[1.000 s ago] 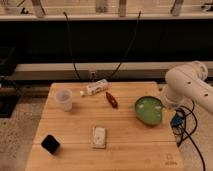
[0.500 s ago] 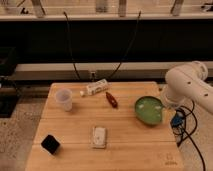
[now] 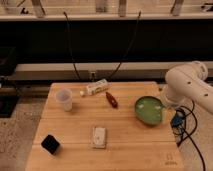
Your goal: Knock the eraser over
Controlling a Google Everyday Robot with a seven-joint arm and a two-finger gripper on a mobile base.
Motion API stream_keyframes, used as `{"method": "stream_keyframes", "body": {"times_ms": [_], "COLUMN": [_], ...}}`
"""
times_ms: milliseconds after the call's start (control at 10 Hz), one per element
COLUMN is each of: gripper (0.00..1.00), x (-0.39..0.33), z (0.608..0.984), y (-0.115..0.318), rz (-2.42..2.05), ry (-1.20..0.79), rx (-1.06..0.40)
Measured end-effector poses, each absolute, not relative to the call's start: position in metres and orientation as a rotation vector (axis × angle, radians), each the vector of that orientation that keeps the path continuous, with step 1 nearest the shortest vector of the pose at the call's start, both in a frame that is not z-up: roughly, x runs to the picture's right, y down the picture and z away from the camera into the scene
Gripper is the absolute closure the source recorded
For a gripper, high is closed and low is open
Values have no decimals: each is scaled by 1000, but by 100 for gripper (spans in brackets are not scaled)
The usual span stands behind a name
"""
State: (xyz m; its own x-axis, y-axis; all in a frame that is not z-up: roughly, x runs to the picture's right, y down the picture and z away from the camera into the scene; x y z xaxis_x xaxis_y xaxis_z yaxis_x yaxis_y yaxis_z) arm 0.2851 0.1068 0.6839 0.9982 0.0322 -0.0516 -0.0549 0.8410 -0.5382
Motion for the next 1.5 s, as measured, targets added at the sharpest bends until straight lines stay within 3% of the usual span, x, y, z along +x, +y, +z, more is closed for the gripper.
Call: {"method": "stream_keyframes", "body": {"times_ms": [1500], "gripper": [20], "x": [184], "z": [686], "y": [146], "rz": [-163], "ry": [12], "rx": [-568]}}
